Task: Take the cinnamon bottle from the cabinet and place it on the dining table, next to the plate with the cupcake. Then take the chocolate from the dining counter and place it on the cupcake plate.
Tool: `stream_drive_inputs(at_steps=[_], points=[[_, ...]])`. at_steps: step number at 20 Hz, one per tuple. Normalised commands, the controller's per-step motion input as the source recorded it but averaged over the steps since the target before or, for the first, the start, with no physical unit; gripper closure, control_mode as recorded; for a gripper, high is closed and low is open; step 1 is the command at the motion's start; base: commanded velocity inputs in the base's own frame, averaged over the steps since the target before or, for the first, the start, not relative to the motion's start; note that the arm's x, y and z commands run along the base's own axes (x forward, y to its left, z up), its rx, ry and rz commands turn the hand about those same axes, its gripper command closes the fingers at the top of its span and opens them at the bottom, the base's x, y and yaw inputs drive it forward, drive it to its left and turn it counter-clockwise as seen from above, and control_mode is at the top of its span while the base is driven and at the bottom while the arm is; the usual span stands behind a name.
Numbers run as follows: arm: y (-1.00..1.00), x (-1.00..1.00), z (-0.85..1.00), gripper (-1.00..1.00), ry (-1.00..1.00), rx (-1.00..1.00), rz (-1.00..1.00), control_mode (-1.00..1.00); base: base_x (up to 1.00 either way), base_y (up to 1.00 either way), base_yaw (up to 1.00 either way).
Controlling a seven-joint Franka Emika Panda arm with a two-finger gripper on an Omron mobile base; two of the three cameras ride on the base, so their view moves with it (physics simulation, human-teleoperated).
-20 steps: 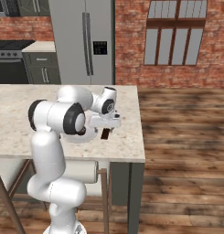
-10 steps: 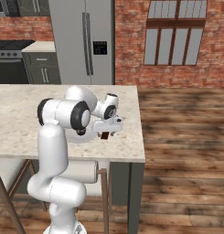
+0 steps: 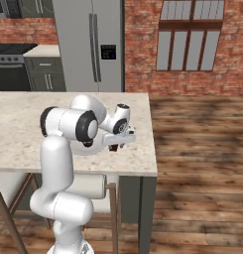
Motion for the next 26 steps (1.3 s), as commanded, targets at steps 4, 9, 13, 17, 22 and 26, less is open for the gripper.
stream_drive_inputs(at_steps=[4, 9, 13, 17, 22, 26], points=[[0.15, 0.00, -0.30, -1.00, -0.13, 0.00, 0.00, -1.00, 0.00, 0.00, 0.00], [0.09, 0.00, 0.00, -1.00, 0.03, 0.04, 0.00, -1.00, 0.00, 0.00, 0.00], [0.02, 0.04, 0.00, -1.00, 0.12, 0.03, 0.00, -1.00, 0.00, 0.00, 0.00], [0.08, 0.00, 0.00, -1.00, 0.13, 0.02, 0.00, -1.00, 0.00, 0.00, 0.00], [0.13, 0.00, 0.00, -1.00, 0.07, 0.00, 0.00, -1.00, 0.00, 0.00, 0.00], [0.26, 0.00, -0.10, -1.00, 0.00, 0.00, 0.00, -1.00, 0.00, 0.00, 0.00]])
